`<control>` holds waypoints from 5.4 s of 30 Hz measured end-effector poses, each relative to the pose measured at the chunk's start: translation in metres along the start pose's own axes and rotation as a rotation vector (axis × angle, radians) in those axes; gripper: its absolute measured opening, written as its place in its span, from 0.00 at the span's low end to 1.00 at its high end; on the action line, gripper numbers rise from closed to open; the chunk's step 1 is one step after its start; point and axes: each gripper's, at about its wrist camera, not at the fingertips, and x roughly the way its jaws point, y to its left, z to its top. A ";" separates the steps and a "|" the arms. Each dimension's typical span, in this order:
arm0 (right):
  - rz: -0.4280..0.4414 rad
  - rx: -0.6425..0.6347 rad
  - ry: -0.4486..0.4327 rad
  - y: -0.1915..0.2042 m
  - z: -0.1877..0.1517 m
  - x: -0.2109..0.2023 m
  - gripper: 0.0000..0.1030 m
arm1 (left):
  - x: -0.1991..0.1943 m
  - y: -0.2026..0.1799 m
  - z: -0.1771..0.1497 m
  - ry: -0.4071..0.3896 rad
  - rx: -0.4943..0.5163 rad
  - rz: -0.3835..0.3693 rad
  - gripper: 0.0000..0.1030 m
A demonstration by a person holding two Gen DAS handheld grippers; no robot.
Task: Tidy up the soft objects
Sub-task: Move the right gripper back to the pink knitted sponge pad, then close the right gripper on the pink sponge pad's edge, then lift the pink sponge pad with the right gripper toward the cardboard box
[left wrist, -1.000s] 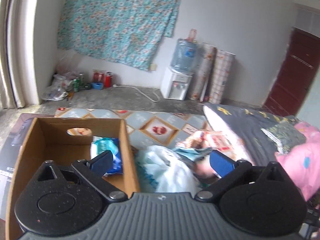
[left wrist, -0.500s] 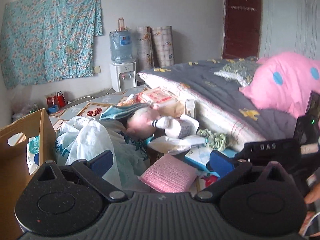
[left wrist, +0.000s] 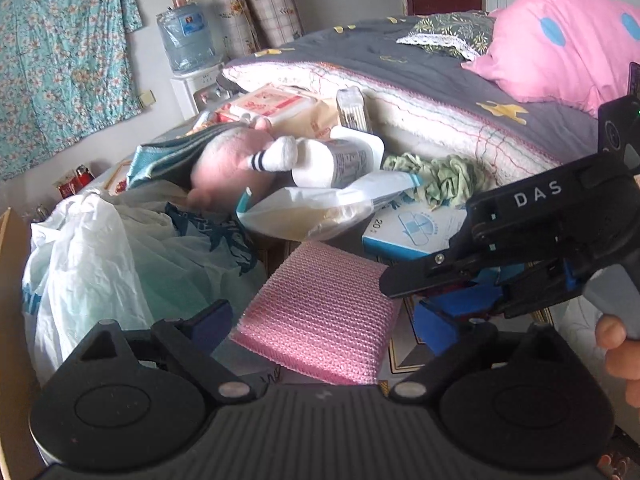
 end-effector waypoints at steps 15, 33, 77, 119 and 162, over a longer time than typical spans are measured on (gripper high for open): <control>-0.076 -0.201 0.048 0.027 -0.011 0.008 0.45 | -0.019 -0.018 -0.044 0.118 -0.093 -0.278 0.94; -0.081 -0.187 0.011 0.028 -0.003 0.005 0.41 | 0.021 -0.020 -0.020 0.032 0.126 0.030 0.94; -0.122 -0.531 0.191 0.054 -0.011 0.003 0.41 | -0.028 -0.009 -0.082 0.052 -0.292 -0.055 0.77; -0.203 -0.606 0.152 0.072 -0.016 0.013 0.52 | -0.003 -0.015 -0.052 0.102 -0.229 -0.017 0.74; 0.131 -0.806 0.138 0.297 -0.037 0.027 0.47 | -0.147 0.087 0.008 -0.149 -0.199 0.366 0.73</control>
